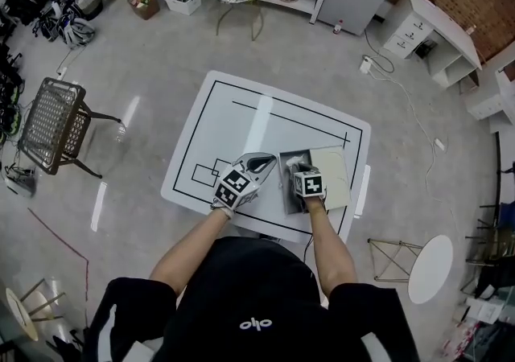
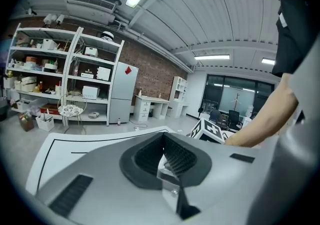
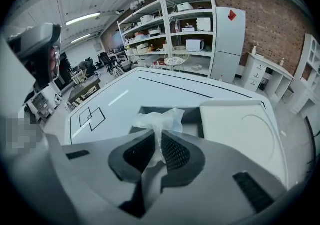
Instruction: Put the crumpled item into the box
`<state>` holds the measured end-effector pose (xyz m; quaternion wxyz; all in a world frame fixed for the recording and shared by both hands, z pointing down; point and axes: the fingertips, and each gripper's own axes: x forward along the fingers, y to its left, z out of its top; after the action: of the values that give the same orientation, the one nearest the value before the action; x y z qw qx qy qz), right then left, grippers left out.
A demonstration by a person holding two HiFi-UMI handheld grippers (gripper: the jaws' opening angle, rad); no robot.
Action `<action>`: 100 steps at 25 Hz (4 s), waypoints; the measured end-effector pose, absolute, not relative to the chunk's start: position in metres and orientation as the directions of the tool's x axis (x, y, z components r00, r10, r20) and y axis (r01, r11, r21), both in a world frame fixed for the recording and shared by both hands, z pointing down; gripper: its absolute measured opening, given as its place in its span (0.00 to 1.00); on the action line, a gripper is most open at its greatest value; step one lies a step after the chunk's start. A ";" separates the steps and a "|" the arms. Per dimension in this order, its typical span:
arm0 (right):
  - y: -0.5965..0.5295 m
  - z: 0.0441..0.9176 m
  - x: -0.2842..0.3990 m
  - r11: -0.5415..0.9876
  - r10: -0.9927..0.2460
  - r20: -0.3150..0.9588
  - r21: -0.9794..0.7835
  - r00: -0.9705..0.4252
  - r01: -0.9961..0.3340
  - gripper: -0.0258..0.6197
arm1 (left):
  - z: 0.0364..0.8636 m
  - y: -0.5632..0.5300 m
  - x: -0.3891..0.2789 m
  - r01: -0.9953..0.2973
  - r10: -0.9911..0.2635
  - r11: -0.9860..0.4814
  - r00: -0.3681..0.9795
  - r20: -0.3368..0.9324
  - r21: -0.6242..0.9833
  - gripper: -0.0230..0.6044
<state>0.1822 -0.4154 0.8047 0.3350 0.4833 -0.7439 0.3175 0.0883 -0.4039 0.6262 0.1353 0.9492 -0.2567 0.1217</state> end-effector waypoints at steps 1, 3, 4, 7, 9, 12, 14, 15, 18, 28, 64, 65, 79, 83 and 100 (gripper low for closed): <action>-0.416 0.809 0.181 0.328 -0.502 0.809 -0.148 -0.305 -0.933 0.10 | 0.627 -0.404 0.087 -0.522 -0.454 -0.830 0.837 0.305 0.197 0.05; -0.420 0.815 0.179 0.322 -0.496 0.818 -0.140 -0.292 -0.936 0.10 | 0.629 -0.404 0.085 -0.521 -0.451 -0.830 0.836 0.312 0.200 0.05; -0.422 0.817 0.178 0.317 -0.494 0.822 -0.132 -0.283 -0.939 0.10 | 0.629 -0.404 0.083 -0.520 -0.448 -0.831 0.837 0.314 0.200 0.05; -0.424 0.824 0.177 0.302 -0.479 0.839 -0.118 -0.257 -0.946 0.10 | 0.631 -0.404 0.077 -0.517 -0.444 -0.832 0.837 0.319 0.199 0.05; -0.425 0.827 0.176 0.294 -0.475 0.843 -0.116 -0.251 -0.949 0.10 | 0.632 -0.405 0.073 -0.517 -0.442 -0.832 0.837 0.323 0.200 0.05; -0.426 0.826 0.174 0.284 -0.478 0.842 -0.120 -0.249 -0.951 0.12 | 0.632 -0.406 0.068 -0.518 -0.442 -0.832 0.835 0.327 0.198 0.05; -0.427 0.824 0.173 0.274 -0.486 0.836 -0.131 -0.255 -0.953 0.14 | 0.632 -0.406 0.068 -0.514 -0.438 -0.835 0.837 0.328 0.195 0.05; -0.427 0.822 0.173 0.269 -0.490 0.832 -0.138 -0.258 -0.953 0.16 | 0.630 -0.406 0.068 -0.511 -0.436 -0.837 0.838 0.328 0.193 0.05; -0.428 0.816 0.173 0.258 -0.501 0.824 -0.150 -0.265 -0.954 0.22 | 0.630 -0.407 0.071 -0.502 -0.429 -0.845 0.843 0.326 0.186 0.05; -0.420 0.765 0.173 0.279 -0.597 0.738 -0.177 -0.315 -0.944 0.23 | 0.616 -0.406 0.075 -0.513 -0.447 -0.840 0.839 0.312 0.175 0.05; -0.305 0.552 0.272 0.399 -0.851 0.314 -0.132 -0.420 -0.907 0.05 | 0.531 -0.312 0.125 -0.629 -0.607 -0.773 0.772 0.188 0.087 0.05; -0.304 0.552 0.272 0.396 -0.853 0.314 -0.132 -0.417 -0.909 0.05 | 0.531 -0.312 0.125 -0.626 -0.604 -0.776 0.774 0.190 0.082 0.05; -0.309 0.549 0.254 0.341 -0.880 0.311 -0.115 -0.360 -0.933 0.05 | 0.523 -0.336 0.095 -0.576 -0.559 -0.815 0.810 0.176 0.066 0.05; -0.313 0.549 0.241 0.324 -0.887 0.309 -0.114 -0.343 -0.939 0.05 | 0.522 -0.345 0.076 -0.570 -0.553 -0.819 0.815 0.173 0.065 0.05; -0.311 0.550 0.205 0.265 -0.907 0.311 -0.106 -0.285 -0.958 0.05 | 0.519 -0.346 0.026 -0.546 -0.534 -0.834 0.835 0.134 0.077 0.05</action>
<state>0.2045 -0.3112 0.5501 0.0939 0.5906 -0.7896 0.1376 0.0262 -0.3457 0.5185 0.0559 0.9562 -0.2823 0.0536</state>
